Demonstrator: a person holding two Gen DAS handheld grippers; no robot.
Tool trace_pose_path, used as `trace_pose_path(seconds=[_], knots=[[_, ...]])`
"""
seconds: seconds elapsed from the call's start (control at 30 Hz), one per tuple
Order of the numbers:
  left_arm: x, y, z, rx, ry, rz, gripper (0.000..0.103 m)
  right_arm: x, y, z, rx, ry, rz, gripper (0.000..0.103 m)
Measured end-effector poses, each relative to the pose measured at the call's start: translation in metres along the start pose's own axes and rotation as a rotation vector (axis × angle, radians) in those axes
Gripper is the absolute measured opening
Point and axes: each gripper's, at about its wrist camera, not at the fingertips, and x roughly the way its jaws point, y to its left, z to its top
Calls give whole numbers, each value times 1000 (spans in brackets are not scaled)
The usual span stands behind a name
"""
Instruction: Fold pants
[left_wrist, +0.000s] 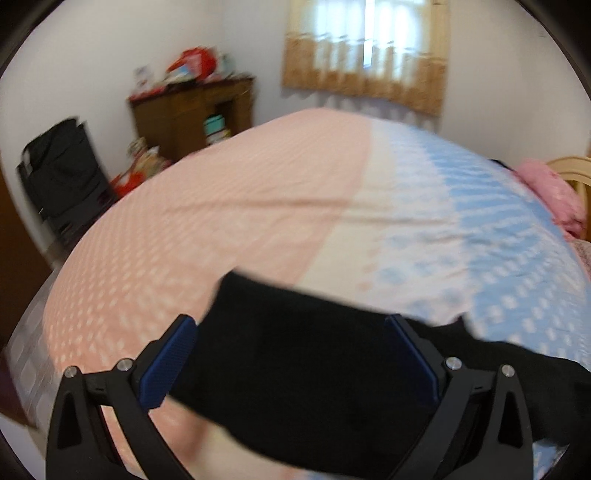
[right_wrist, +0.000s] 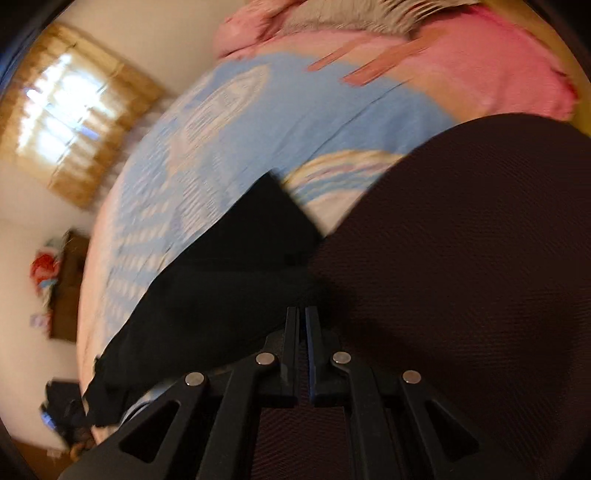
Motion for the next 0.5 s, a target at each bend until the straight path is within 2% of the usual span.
trace_pose_path(seconds=[0.03, 0.1, 0.13, 0.17, 0.2, 0.27, 0.33, 0.4, 0.5], knots=[[-7, -13, 4, 22, -13, -29, 103, -7, -4, 6, 21, -40, 1, 7], [-16, -30, 6, 59, -30, -59, 103, -16, -7, 19, 56, -107, 10, 32], [-23, -41, 6, 91, -43, -70, 103, -19, -5, 25, 49, -139, 17, 55], [-26, -44, 6, 110, -50, -70, 103, -19, -1, 30, 21, -164, 34, 64], [-29, -49, 5, 130, -57, -68, 103, -17, 8, 33, -18, -170, 58, 64], [-29, -58, 4, 166, -59, -54, 103, -2, 25, 43, -122, -129, 115, 64], [-27, -63, 2, 180, -47, -35, 103, 17, 48, 41, -252, -85, 69, 64], [-23, -65, 0, 178, -28, -31, 103, 41, 68, 33, -393, -25, -19, 63], [-19, -66, -6, 174, -7, -22, 103, 61, 76, 20, -480, 38, -48, 57]])
